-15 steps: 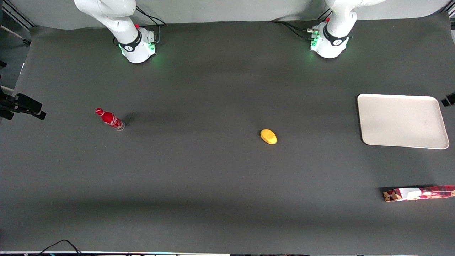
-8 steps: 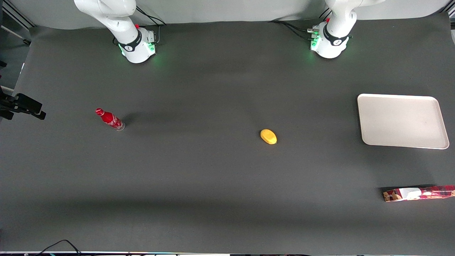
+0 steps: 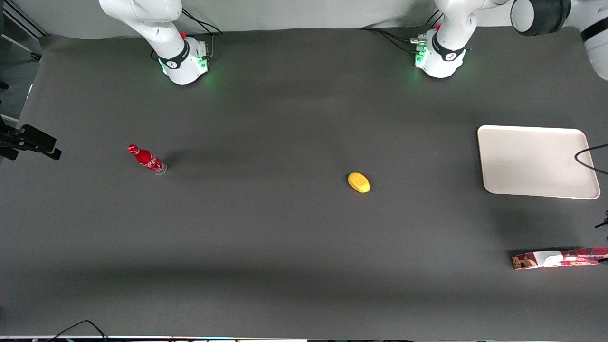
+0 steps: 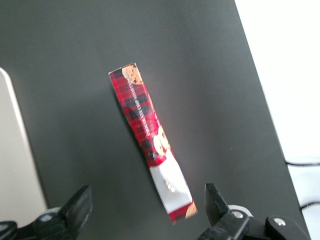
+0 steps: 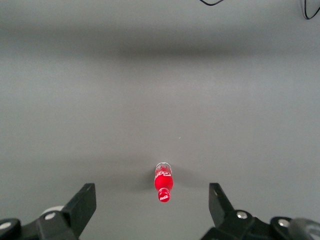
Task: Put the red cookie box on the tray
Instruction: 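Lower the open left gripper over the end of the red cookie box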
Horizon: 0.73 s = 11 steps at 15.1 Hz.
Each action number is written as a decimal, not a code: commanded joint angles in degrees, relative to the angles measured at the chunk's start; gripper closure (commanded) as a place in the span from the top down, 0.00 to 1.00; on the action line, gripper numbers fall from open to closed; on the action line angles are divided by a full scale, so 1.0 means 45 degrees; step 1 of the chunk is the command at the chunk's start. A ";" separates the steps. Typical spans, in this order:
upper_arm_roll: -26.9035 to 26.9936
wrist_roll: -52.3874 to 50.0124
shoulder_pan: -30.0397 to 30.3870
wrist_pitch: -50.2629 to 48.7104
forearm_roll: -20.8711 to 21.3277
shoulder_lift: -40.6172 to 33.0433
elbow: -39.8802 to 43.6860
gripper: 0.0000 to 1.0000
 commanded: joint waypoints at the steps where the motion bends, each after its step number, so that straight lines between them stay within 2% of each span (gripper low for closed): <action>1: 0.0076 -0.0411 0.0223 0.1473 -0.0309 0.1005 -0.0077 1.00; 5: 0.0076 -0.0295 0.0282 0.2822 -0.0817 0.1963 -0.0195 1.00; 8: 0.0076 -0.0255 0.0360 0.3272 -0.0837 0.2003 -0.0682 1.00; 11: 0.0037 -0.0275 0.0360 0.4635 -0.1109 0.2100 -0.1443 1.00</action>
